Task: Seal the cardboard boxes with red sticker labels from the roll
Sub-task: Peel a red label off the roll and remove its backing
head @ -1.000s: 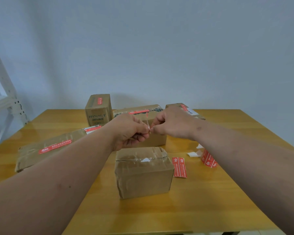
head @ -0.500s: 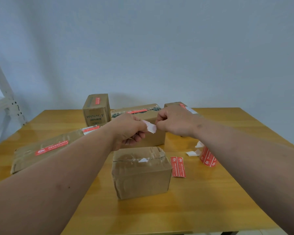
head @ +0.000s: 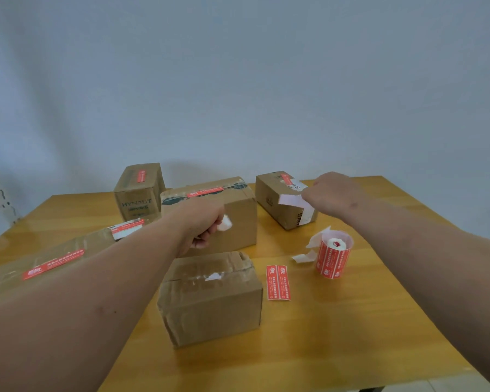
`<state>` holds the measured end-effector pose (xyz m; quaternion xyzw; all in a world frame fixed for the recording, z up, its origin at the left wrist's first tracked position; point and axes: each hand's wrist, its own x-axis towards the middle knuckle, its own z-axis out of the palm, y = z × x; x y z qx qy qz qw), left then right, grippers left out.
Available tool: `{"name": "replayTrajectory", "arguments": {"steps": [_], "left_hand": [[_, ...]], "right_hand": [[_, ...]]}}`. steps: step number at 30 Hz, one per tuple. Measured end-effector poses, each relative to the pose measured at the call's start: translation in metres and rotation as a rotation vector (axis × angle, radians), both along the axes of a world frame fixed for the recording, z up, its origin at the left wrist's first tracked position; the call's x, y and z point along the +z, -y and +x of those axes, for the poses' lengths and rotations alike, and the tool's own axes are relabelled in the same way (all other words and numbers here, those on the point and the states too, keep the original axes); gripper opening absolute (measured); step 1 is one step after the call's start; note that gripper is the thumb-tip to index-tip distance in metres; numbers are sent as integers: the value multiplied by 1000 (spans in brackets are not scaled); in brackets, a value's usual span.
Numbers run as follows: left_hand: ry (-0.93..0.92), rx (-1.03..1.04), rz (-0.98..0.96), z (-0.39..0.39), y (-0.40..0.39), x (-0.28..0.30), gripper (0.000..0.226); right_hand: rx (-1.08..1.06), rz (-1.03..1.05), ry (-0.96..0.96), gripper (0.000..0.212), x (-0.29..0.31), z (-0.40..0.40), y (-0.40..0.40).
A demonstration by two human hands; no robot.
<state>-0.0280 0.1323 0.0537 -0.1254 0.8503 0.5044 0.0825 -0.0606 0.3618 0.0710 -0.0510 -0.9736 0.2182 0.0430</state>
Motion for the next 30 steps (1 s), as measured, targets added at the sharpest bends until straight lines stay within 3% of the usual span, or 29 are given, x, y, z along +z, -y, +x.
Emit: {"name": "replayTrajectory", "arguments": {"steps": [4,10,20,24,27,30], "left_hand": [[-13,-133,-18,-5,-22,1,10],[-79,-413,-227,-12,-56,1,20],[-73,-332,-104,-19,-68,-12,17],[-291,-264,-216,-21,-54,-8,3],[-410,-258,-153,-14,-44,-4,23],[-423,-322,-149,-6,-38,2,34]], "right_hand": [[20,-104,0,29,1,2,-9],[120,-213,7,20,2,3,-5],[154,-254,66,12,-3,0,-2],[156,-292,77,14,0,1,6],[202,-315,70,11,2,4,20],[257,-331,80,21,8,11,37]]}}
